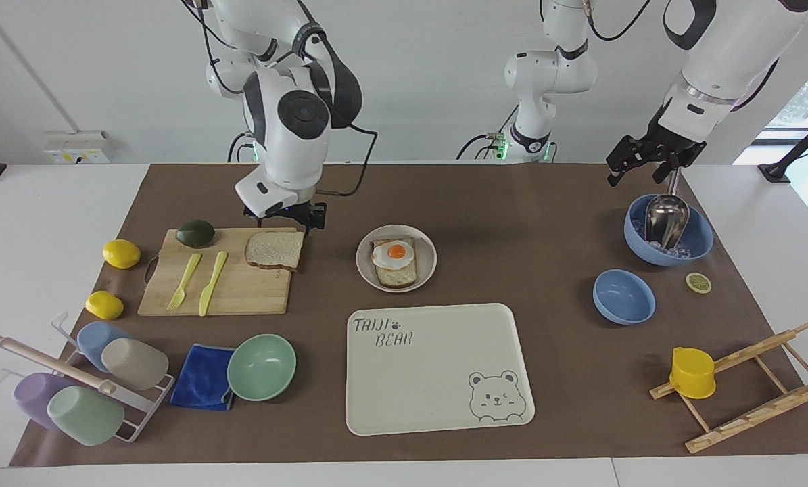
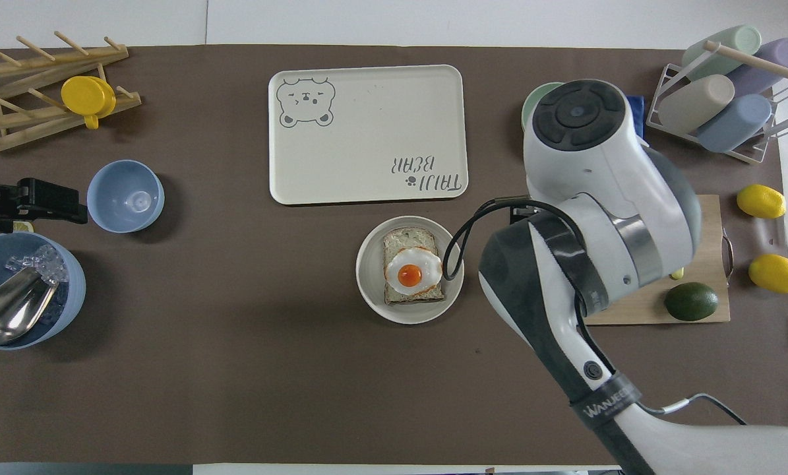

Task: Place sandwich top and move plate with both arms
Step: 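Reach the right gripper to the bread slice on the cutting board, then grasp the bread slice with the right gripper and lift it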

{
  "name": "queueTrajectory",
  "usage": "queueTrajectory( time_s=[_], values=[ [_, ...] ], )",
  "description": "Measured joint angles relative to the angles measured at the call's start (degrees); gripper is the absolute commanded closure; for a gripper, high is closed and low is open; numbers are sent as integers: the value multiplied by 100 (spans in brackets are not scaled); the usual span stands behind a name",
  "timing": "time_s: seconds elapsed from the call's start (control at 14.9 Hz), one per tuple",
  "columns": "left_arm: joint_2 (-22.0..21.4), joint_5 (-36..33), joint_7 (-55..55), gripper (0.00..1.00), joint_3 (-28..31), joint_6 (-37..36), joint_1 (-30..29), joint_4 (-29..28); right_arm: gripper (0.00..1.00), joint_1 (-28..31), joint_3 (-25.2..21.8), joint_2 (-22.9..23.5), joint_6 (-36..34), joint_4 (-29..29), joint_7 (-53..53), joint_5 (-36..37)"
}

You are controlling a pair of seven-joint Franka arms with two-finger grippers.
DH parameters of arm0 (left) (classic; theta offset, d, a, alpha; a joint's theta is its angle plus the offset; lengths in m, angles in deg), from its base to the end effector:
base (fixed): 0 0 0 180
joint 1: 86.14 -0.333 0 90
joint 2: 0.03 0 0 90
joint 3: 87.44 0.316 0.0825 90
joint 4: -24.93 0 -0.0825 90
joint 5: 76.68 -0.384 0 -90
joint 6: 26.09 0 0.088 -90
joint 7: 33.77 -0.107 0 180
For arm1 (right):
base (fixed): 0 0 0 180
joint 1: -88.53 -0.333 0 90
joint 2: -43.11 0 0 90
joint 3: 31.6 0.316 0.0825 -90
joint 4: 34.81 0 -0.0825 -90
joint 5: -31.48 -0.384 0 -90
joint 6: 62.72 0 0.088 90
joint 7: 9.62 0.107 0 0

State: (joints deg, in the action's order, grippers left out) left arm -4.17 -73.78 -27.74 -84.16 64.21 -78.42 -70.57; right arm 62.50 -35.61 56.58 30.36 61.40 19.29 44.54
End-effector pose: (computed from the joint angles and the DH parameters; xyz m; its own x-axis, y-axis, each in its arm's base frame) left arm 0.5294 -0.0454 0.6190 0.9993 0.0277 -0.0243 0.0289 -0.9982 0.0524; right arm 0.5618 0.2055 0.4450 0.9852 -0.0988 -0.1404 -0.0460 -0.9398 0.3387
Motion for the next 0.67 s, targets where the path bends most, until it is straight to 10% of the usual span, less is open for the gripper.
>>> queueTrajectory(
  time_s=[0.67],
  values=[
    [0,0,1,0,8,45,-1,0,0,-359,-10,893,211,123,1547,915]
  ],
)
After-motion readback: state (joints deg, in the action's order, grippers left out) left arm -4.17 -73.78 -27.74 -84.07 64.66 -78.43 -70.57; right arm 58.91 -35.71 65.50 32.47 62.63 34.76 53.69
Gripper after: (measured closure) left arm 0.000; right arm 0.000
